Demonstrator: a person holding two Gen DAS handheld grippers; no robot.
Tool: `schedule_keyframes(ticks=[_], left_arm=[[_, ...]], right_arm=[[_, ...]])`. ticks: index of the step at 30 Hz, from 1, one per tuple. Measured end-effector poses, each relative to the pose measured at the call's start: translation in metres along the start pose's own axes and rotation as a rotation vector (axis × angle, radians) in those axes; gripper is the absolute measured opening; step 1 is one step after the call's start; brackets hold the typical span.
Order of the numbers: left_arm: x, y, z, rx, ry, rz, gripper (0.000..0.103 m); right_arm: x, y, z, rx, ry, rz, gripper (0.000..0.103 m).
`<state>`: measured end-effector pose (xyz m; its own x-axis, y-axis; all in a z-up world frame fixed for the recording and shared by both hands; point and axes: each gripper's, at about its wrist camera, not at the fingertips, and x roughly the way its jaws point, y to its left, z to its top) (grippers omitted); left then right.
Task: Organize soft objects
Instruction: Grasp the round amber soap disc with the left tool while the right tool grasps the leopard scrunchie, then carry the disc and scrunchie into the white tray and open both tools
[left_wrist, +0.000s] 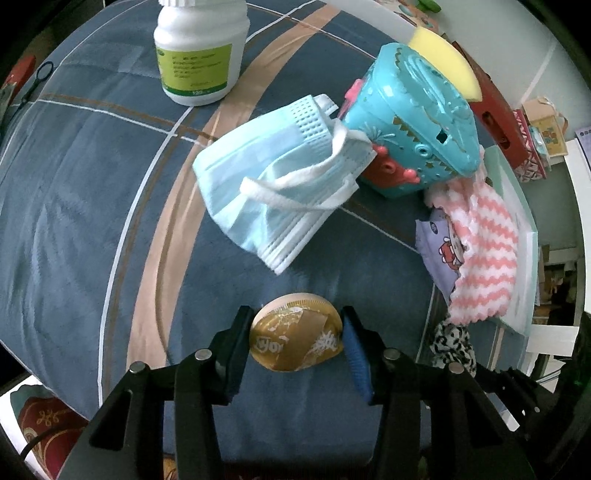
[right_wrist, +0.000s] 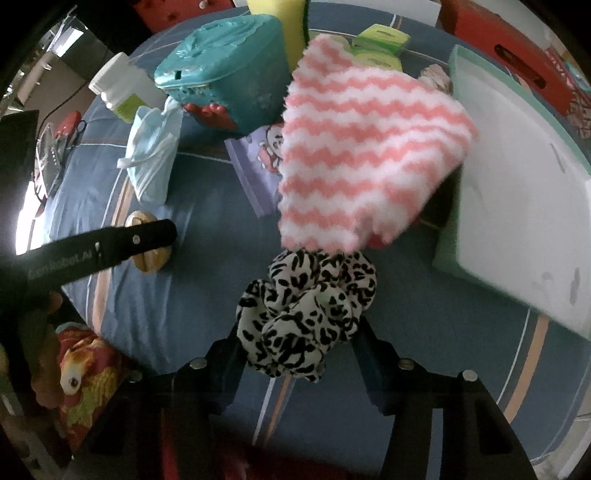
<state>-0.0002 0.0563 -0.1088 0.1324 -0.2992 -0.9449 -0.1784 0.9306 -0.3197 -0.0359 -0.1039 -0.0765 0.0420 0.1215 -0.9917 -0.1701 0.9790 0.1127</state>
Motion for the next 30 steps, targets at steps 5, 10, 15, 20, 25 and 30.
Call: schedule_keyframes(ticks=[5, 10, 15, 20, 25, 30], left_arm=[[-0.014, 0.002, -0.014, 0.004, -0.006, -0.01, 0.049], [-0.038, -0.005, -0.027, 0.027, -0.047, -0.029, 0.049], [-0.073, -0.019, -0.034, 0.074, -0.118, -0.055, 0.049], [-0.098, -0.054, -0.02, 0.159, -0.168, -0.077, 0.049], [-0.104, -0.112, -0.003, 0.279, -0.17, -0.097, 0.05], [-0.08, -0.173, 0.009, 0.406, -0.137, -0.122, 0.05]], right_arm=[[-0.012, -0.002, -0.012, 0.003, -0.014, 0.015, 0.058], [-0.035, -0.005, -0.015, -0.005, -0.063, 0.024, 0.058], [-0.071, -0.022, -0.02, 0.015, -0.118, 0.019, 0.058], [-0.101, -0.067, -0.013, 0.095, -0.162, -0.016, 0.058], [-0.108, -0.118, -0.003, 0.194, -0.163, -0.072, 0.058], [-0.103, -0.175, 0.001, 0.318, -0.154, -0.102, 0.058]])
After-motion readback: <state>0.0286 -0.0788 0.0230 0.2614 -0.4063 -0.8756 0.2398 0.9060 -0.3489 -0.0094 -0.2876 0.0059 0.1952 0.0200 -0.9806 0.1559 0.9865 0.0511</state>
